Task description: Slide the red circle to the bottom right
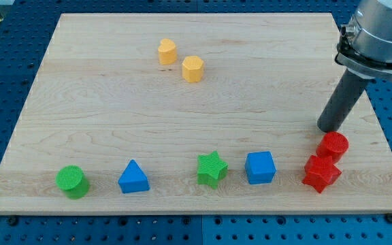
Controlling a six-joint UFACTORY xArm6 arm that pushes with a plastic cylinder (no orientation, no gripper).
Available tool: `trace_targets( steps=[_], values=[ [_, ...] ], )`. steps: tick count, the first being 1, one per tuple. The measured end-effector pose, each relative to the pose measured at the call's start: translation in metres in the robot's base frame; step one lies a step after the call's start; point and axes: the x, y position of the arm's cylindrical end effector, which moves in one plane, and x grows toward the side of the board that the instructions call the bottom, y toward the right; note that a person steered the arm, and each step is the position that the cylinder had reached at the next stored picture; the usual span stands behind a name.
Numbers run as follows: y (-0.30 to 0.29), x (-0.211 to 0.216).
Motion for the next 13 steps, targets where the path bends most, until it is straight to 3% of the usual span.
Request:
trace_targets(
  steps=[5,9,13],
  values=[
    [-0.026,0.006],
    [0.020,0.059],
    [0.006,0.034]
  ],
)
